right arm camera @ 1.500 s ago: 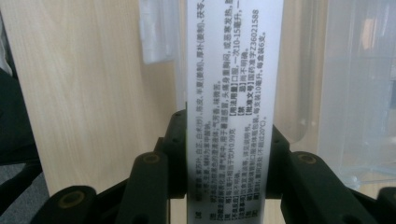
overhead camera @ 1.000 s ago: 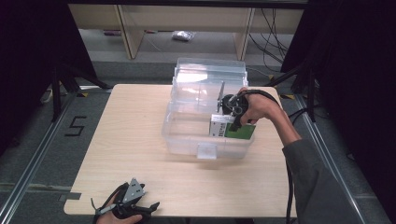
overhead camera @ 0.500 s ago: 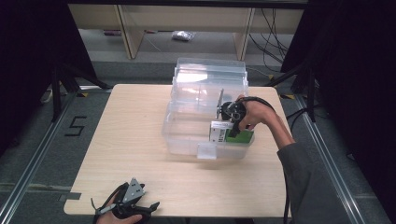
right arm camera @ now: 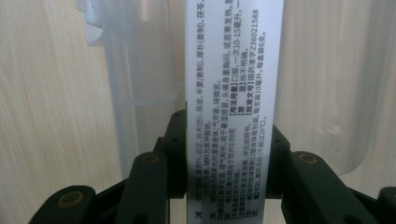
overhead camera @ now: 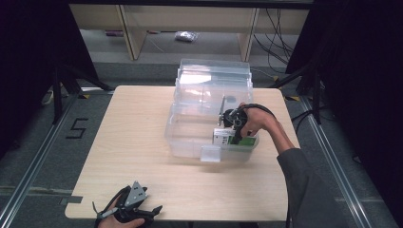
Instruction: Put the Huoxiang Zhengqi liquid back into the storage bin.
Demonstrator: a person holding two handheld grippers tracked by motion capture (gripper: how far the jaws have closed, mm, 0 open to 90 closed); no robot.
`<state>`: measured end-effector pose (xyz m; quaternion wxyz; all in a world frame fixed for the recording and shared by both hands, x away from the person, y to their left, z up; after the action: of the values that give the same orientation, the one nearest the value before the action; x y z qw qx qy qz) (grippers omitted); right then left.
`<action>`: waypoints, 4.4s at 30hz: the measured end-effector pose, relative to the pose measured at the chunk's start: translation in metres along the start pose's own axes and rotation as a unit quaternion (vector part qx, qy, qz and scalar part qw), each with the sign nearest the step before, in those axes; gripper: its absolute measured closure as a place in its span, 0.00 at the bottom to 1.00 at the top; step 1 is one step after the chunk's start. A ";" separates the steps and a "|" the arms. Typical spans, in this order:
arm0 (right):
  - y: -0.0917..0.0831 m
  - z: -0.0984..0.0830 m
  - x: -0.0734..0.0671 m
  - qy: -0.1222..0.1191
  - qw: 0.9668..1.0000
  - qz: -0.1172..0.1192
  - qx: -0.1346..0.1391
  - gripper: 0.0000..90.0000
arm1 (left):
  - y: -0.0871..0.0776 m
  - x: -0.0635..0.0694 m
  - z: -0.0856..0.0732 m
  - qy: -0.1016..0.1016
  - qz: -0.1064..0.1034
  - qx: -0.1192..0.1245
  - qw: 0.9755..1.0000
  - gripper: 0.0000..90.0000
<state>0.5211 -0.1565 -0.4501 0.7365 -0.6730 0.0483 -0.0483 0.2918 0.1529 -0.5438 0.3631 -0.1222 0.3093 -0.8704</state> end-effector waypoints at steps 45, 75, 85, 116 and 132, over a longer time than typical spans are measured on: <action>-0.046 -0.011 -0.005 0.110 0.985 -0.033 0.129 0.52 | 0.000 0.000 0.001 0.000 -0.001 0.004 1.000 0.20; -0.057 -0.038 -0.014 0.206 0.955 -0.059 0.203 0.39 | 0.000 -0.002 0.000 0.001 0.005 0.003 1.000 0.20; -0.065 -0.055 -0.025 0.232 0.936 -0.080 0.251 0.36 | 0.000 -0.001 0.000 0.002 0.004 0.001 1.000 0.20; -0.047 -0.086 -0.087 0.265 0.890 -0.123 0.349 0.31 | 0.001 -0.002 -0.001 -0.001 0.008 -0.001 1.000 0.20; -0.024 -0.097 -0.118 0.271 0.887 -0.118 0.355 0.31 | 0.001 -0.003 0.000 0.003 0.008 -0.004 1.000 0.20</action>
<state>0.3912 -0.2384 -0.4345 0.8733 -0.3280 0.1461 -0.3291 0.2939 0.1548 -0.5445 0.3686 -0.1182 0.3146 -0.8667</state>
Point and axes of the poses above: each handheld gripper's, and its own axes: y roughly forward along the jaws, z roughly out of its top, x roughly to its right, the point moved 5 cm from there along y, roughly forward along the jaws, and after that the axes turned 5 degrees about x, right-handed, at the moved point
